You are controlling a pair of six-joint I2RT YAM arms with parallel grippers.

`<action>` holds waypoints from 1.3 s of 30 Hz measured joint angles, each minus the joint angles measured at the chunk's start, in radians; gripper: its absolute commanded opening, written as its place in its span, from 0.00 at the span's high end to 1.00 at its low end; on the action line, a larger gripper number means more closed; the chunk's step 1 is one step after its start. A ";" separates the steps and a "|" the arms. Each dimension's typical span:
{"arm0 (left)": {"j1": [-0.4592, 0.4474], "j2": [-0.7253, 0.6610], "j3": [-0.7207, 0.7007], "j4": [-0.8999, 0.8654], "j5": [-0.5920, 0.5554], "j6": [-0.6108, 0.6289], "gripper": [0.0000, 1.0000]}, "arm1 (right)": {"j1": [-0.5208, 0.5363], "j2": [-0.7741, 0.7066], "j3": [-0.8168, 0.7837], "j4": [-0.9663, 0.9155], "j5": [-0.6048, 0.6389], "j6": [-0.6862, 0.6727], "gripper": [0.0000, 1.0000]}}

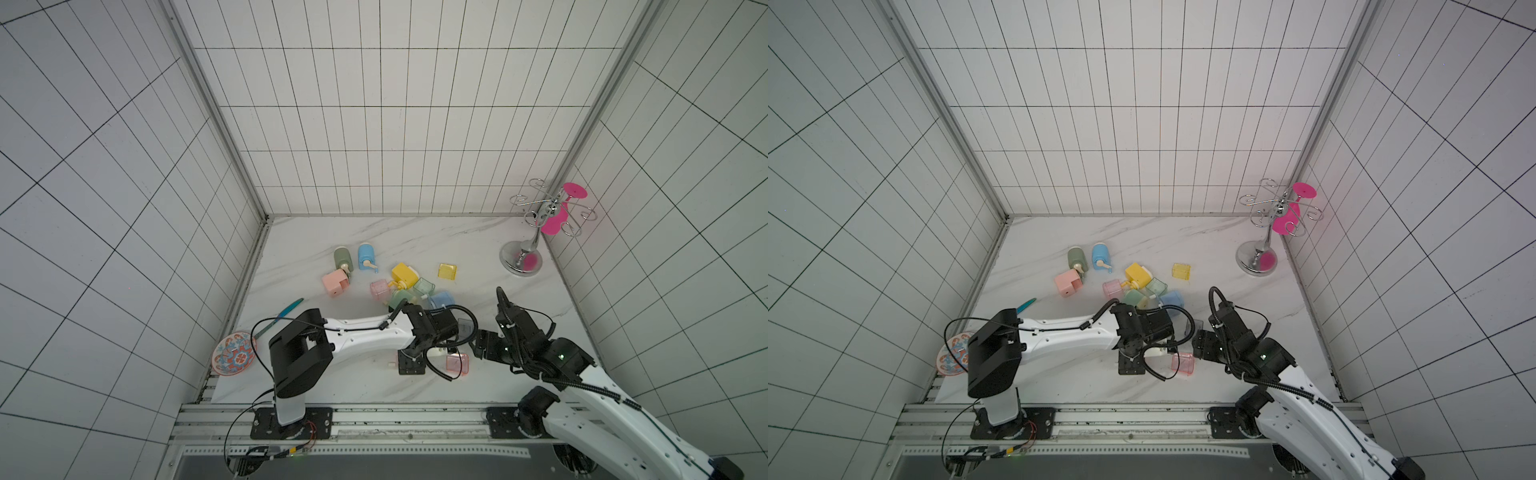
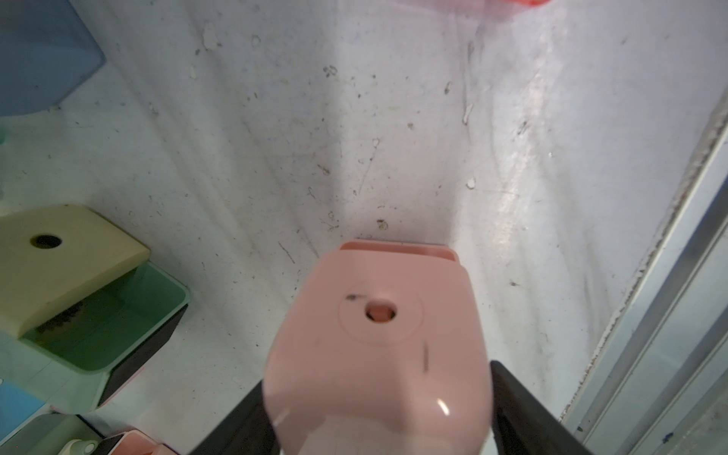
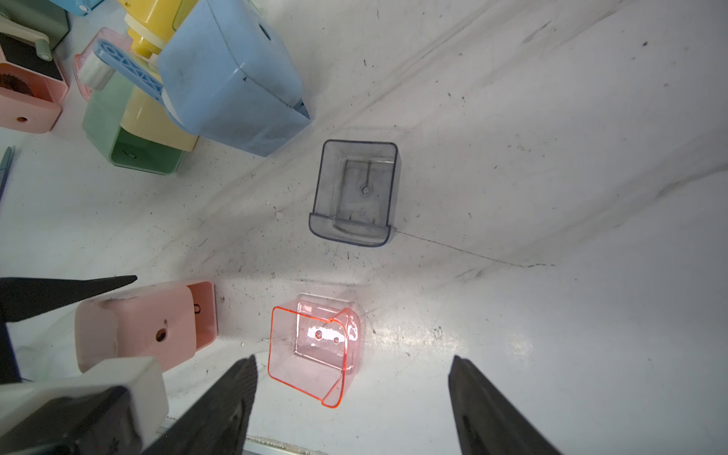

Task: Put the tray back into the pencil sharpener
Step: Place the pencil sharpener at the center of the board, then close the container of the pencil sharpener.

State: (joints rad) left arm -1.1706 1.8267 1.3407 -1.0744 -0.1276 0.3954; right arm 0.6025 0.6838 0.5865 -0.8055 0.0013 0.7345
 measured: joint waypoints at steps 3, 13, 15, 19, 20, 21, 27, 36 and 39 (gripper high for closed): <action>0.010 -0.018 -0.011 0.030 0.021 0.000 0.04 | 0.000 -0.002 0.000 0.000 -0.009 -0.003 0.20; 0.194 -0.453 -0.244 0.298 0.275 -0.052 0.03 | 0.022 0.103 -0.002 0.017 -0.060 -0.019 0.29; 0.211 -0.512 -0.313 0.365 0.299 -0.059 0.03 | 0.050 0.124 -0.015 0.034 -0.060 -0.011 0.36; 0.224 -0.558 -0.447 0.449 0.318 -0.051 0.03 | 0.108 0.169 -0.038 0.067 -0.061 0.011 0.44; 0.224 -0.558 -0.476 0.463 0.319 -0.045 0.03 | 0.122 0.189 -0.041 0.081 -0.060 0.016 0.46; 0.224 -0.557 -0.494 0.470 0.319 -0.041 0.03 | 0.130 0.204 -0.042 0.093 -0.060 0.021 0.47; 0.224 -0.550 -0.536 0.508 0.334 -0.011 0.04 | 0.152 0.286 -0.053 0.159 -0.041 0.035 0.60; 0.223 -0.532 -0.557 0.585 0.376 0.047 0.07 | 0.177 0.344 -0.069 0.206 -0.032 0.055 0.65; 0.221 -0.512 -0.558 0.593 0.376 0.059 0.09 | 0.183 0.344 -0.073 0.214 -0.029 0.065 0.64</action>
State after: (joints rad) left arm -0.9497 1.3148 0.7830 -0.4812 0.2481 0.4545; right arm 0.7860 1.0275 0.5133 -0.5911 -0.0273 0.7994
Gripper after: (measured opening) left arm 0.914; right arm 0.353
